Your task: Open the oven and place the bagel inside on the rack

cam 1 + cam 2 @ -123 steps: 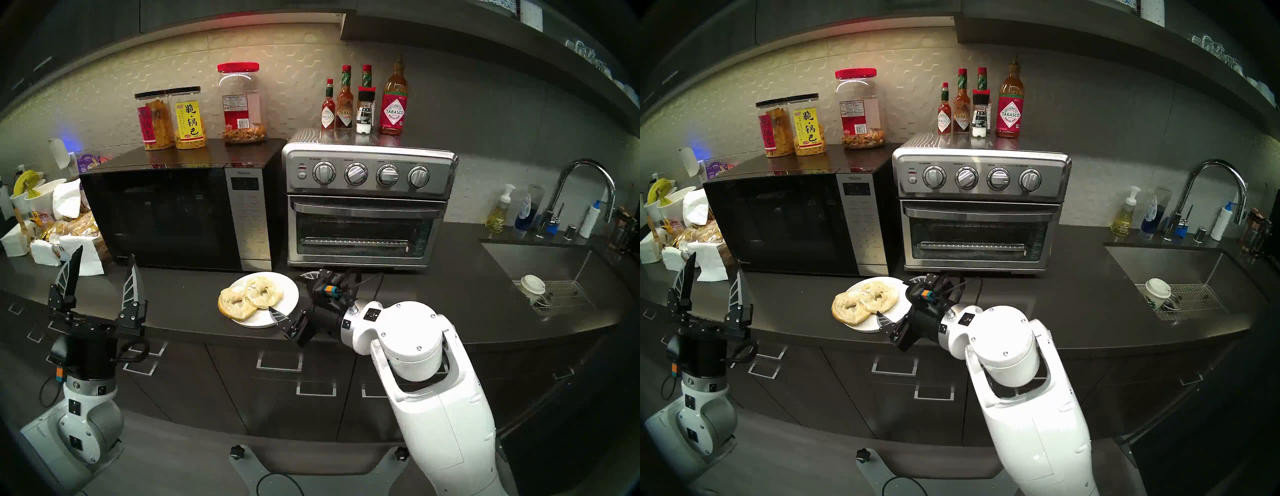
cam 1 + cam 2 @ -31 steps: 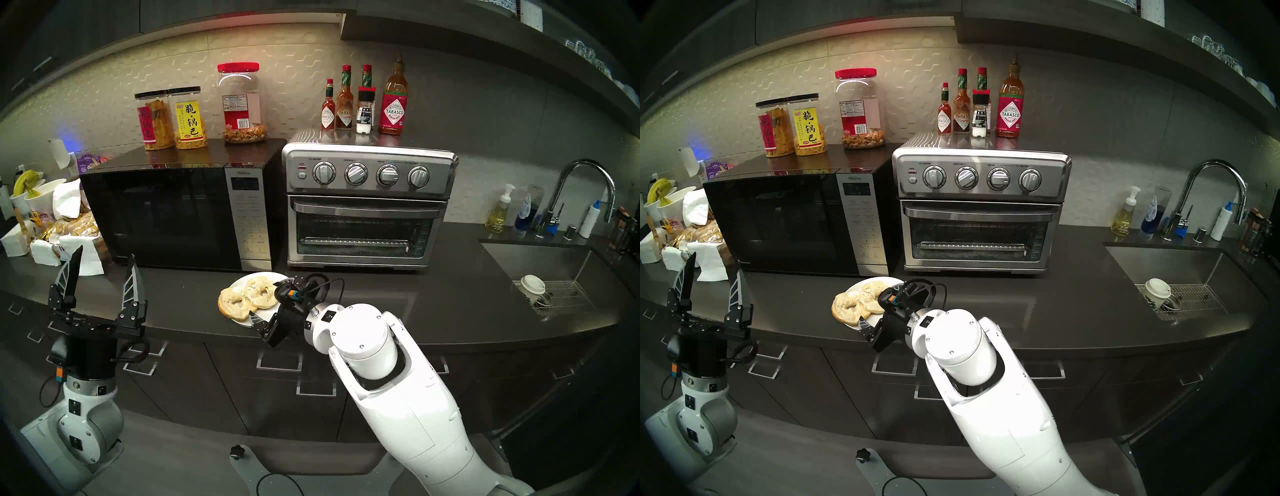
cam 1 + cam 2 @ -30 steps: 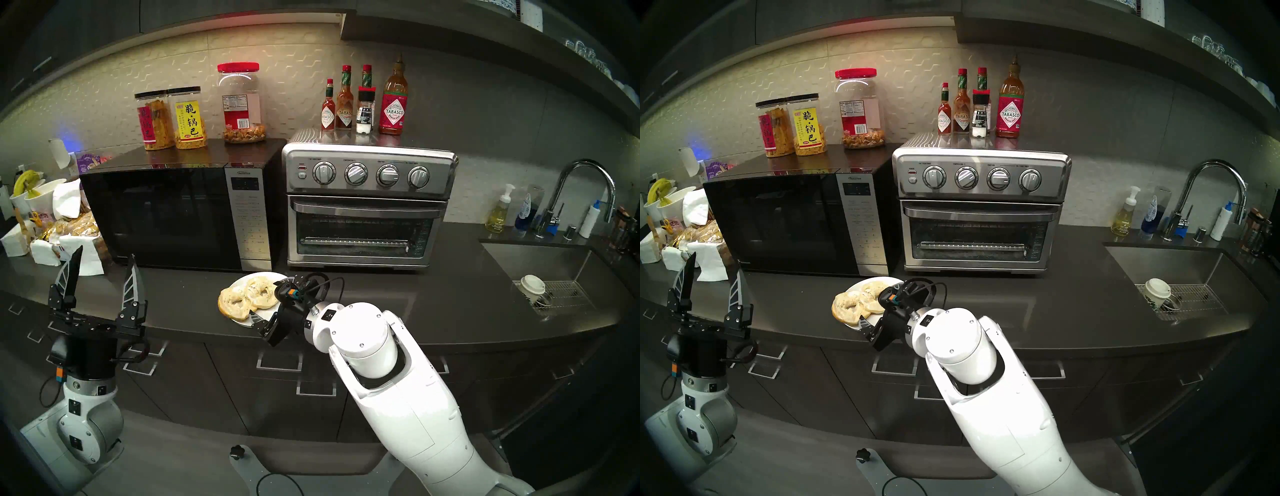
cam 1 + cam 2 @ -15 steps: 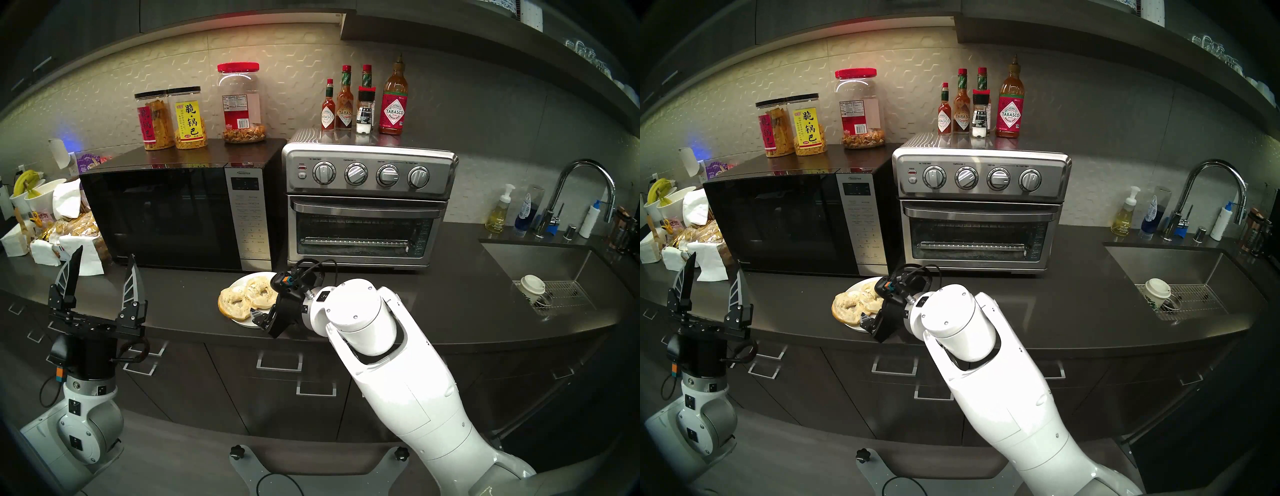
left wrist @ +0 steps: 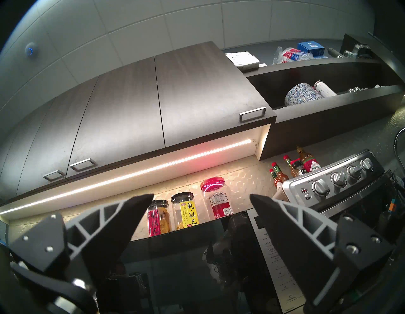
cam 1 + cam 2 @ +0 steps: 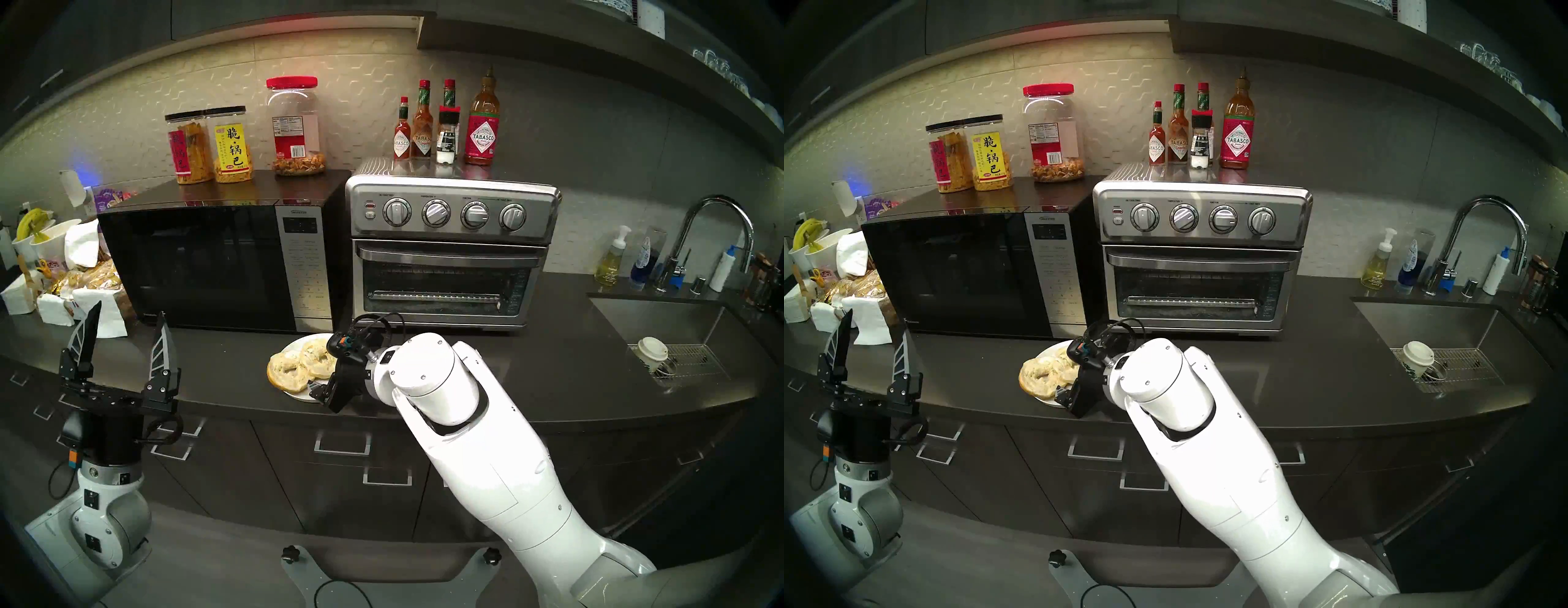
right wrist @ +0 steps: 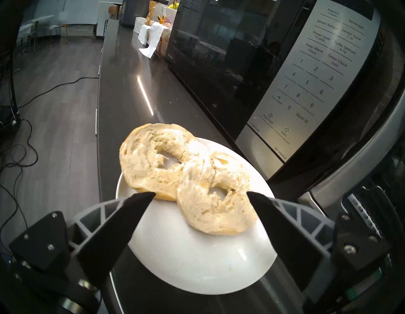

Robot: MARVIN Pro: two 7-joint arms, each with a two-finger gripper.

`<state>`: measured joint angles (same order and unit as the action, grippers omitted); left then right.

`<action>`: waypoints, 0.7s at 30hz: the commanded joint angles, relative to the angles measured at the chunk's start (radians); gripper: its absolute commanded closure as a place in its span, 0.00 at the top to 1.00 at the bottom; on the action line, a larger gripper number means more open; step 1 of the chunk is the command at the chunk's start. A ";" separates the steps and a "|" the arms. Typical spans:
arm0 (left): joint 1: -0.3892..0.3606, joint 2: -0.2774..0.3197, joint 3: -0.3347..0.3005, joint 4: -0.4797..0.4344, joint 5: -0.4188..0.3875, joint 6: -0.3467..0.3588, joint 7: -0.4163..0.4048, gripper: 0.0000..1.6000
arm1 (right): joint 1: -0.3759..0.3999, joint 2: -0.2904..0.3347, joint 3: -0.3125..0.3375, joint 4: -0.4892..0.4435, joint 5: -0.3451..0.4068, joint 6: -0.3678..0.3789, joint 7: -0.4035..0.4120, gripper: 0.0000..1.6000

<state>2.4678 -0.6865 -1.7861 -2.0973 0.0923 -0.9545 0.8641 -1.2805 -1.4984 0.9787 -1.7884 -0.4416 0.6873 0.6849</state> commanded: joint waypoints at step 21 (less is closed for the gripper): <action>-0.001 0.000 -0.007 -0.008 0.000 0.000 0.001 1.00 | 0.022 -0.054 0.011 0.040 0.017 -0.051 -0.044 1.00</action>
<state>2.4679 -0.6865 -1.7861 -2.0973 0.0923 -0.9545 0.8641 -1.2734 -1.5277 0.9976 -1.7417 -0.4241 0.6517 0.6507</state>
